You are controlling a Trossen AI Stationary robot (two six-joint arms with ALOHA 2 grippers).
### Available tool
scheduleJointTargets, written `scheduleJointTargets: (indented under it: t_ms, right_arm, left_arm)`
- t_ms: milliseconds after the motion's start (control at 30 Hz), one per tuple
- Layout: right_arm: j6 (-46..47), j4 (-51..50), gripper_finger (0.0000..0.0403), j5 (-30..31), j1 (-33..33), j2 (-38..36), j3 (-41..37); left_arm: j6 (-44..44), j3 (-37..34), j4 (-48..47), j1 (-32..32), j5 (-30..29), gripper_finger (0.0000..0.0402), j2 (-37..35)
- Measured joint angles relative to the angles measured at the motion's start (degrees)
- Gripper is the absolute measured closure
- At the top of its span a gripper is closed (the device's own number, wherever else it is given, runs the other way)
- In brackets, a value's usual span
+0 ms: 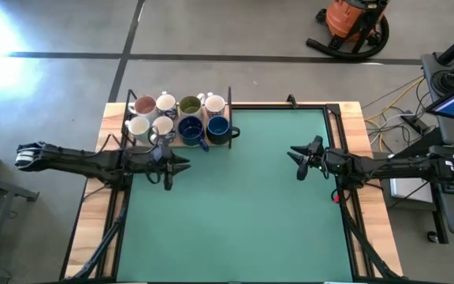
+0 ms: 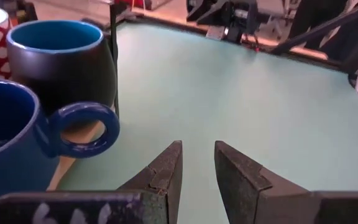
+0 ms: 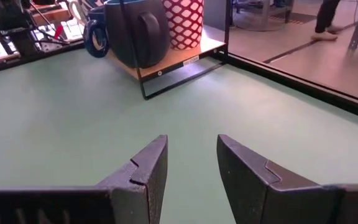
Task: Place coffee mugs
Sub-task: Return to Home Position
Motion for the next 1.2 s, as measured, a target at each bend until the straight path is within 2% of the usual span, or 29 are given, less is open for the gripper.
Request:
scheduleJointTargets:
  t_ms: [200,400,767,1000,1200]
  right_arm:
    - [0.1,0.0,0.0275,0.0,0.0,0.0,0.0]
    - [0.1,0.0,0.0275,0.0,0.0,0.0,0.0]
    - [0.0,0.0,0.0275,0.0,0.0,0.0,0.0]
    - [0.1,0.0,0.0275,0.0,0.0,0.0,0.0]
    - [0.0,0.0,0.0275,0.0,0.0,0.0,0.0]
  left_arm:
    - [0.9,-8.8,14.5,0.0,0.0,0.0326,0.2]
    - [1.0,-14.0,22.3,0.0,0.0,0.0326,0.0]
    - [1.1,-17.5,22.5,0.0,0.0,0.0326,0.0]
    - [5.6,-17.5,21.1,0.0,0.0,0.0326,0.2]
    - [10.1,-17.5,11.4,0.1,-1.5,0.0326,-10.2]
